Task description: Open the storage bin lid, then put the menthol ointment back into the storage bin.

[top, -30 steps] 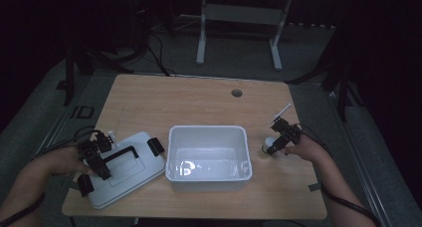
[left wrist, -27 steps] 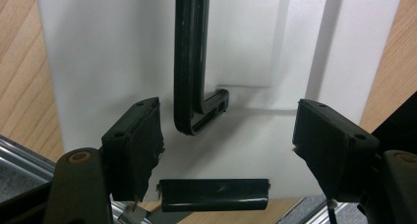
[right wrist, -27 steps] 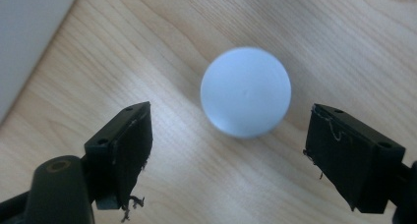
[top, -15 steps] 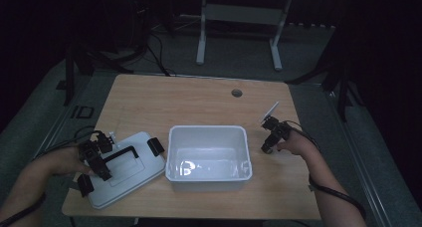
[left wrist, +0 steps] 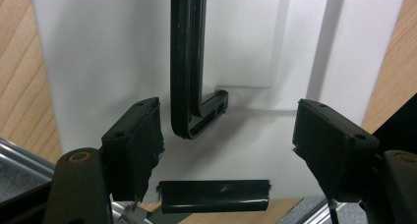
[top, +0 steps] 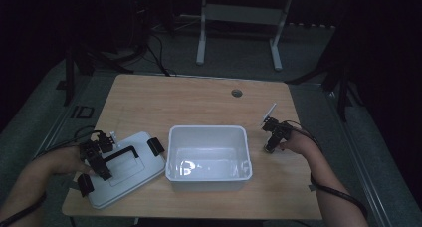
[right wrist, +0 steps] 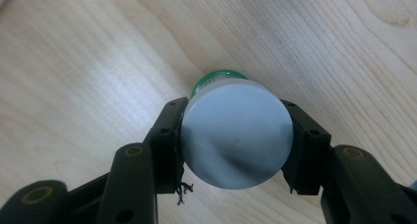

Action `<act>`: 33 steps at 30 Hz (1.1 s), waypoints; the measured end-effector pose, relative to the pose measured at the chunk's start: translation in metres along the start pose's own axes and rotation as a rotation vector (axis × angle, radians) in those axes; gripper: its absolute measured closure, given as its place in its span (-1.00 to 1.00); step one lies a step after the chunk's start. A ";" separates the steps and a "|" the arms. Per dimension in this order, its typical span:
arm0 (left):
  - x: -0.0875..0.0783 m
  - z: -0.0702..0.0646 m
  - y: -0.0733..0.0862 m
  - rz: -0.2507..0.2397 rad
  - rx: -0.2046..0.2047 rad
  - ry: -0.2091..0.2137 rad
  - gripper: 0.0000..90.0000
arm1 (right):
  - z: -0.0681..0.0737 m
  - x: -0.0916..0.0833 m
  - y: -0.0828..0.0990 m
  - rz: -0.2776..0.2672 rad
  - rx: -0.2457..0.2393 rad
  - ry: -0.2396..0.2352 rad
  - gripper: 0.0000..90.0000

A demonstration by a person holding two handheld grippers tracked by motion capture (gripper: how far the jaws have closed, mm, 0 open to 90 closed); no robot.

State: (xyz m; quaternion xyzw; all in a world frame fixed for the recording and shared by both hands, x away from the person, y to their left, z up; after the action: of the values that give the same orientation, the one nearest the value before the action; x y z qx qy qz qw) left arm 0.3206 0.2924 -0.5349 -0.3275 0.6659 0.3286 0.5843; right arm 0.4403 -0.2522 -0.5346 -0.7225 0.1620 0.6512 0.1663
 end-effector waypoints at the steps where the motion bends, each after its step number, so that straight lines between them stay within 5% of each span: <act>1: 0.000 0.000 0.000 0.001 0.002 0.001 -0.41 | 0.001 -0.002 0.000 0.000 -0.002 -0.001 0.11; 20: 0.000 -0.002 0.000 0.014 0.006 -0.007 -0.41 | 0.038 -0.077 0.007 -0.056 -0.202 0.044 0.11; 25: -0.003 -0.002 0.000 0.012 0.010 -0.011 -0.41 | 0.055 -0.110 -0.002 -0.094 -0.273 0.056 0.11; 28: -0.005 -0.002 -0.001 0.007 0.007 -0.010 -0.41 | 0.058 -0.116 -0.004 -0.097 -0.291 0.061 0.11; 29: -0.005 -0.003 0.000 0.012 0.006 -0.007 -0.41 | 0.067 -0.132 -0.012 -0.111 -0.336 0.080 0.11; 33: -0.004 -0.004 0.000 0.009 0.002 -0.006 -0.41 | 0.080 -0.148 -0.023 -0.128 -0.389 0.089 0.11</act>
State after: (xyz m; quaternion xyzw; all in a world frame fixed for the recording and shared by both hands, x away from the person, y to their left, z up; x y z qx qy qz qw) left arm 0.3186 0.2898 -0.5307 -0.3230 0.6660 0.3317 0.5849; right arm 0.3646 -0.1932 -0.3944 -0.7780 -0.0058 0.6256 0.0577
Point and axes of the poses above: each handheld gripper's, and its own axes: x roughly forward along the jaws, y roughly out of its underside, z roughly to its left, the point moved 5 cm from there along x, roughly forward along the jaws, and after that the axes turned 15 degrees about -x, right-handed, at the moved point
